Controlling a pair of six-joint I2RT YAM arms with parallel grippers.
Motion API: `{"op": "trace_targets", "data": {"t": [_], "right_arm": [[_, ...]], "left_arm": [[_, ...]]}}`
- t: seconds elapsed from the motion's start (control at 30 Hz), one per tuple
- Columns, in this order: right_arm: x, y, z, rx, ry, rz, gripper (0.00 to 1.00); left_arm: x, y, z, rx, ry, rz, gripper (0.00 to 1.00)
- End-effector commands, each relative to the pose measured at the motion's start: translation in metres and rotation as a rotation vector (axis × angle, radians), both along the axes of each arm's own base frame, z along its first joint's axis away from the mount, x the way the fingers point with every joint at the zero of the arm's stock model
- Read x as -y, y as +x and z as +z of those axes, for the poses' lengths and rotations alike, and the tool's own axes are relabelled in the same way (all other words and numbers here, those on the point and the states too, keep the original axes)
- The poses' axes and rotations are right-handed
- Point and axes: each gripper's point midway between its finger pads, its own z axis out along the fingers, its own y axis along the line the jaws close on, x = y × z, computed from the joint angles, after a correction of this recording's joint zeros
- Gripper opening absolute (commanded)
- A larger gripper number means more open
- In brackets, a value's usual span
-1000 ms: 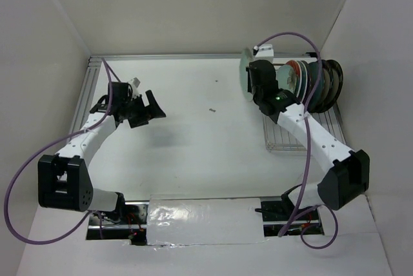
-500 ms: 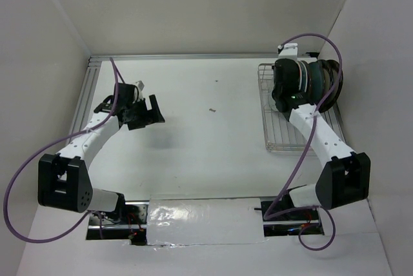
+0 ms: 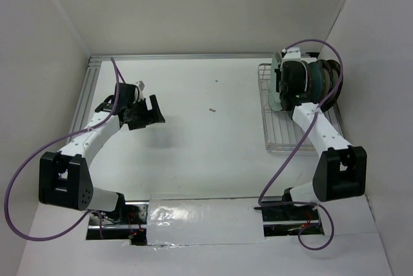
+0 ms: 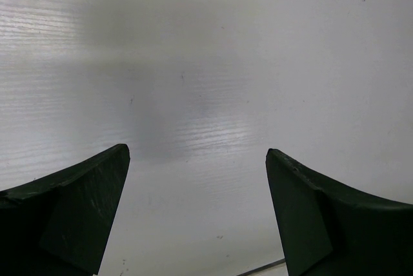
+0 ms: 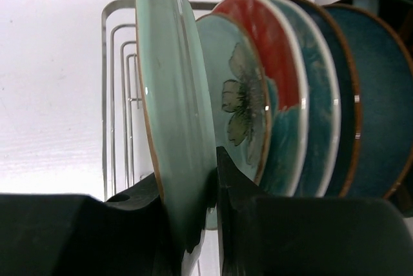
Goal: Load the plates into the dish rack
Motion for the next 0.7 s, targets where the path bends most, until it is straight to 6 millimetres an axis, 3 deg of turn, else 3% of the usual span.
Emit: {"op": "trace_targets", "data": {"t": [0.0, 0.37, 0.47, 0.53, 0.67], "right_arm": [[-0.005, 0.022, 0.051, 0.22, 0.045, 0.011, 0.0], [0.007, 0.025, 0.003, 0.142, 0.057, -0.025, 0.0], [0.002, 0.028, -0.018, 0.088, 0.084, -0.015, 0.0], [0.0, 0.03, -0.021, 0.079, 0.095, -0.01, 0.03], [-0.003, 0.034, -0.017, 0.086, 0.119, -0.007, 0.19]], "left_arm": [[0.003, 0.008, 0.008, 0.044, -0.001, -0.025, 1.0], [0.003, 0.008, 0.005, 0.035, 0.0, -0.025, 1.0], [0.003, 0.008, 0.005, 0.035, 0.0, -0.025, 1.0], [0.003, 0.008, 0.005, 0.035, 0.0, -0.025, 1.0], [0.005, 0.007, 0.006, 0.034, -0.007, -0.031, 1.0]]}}
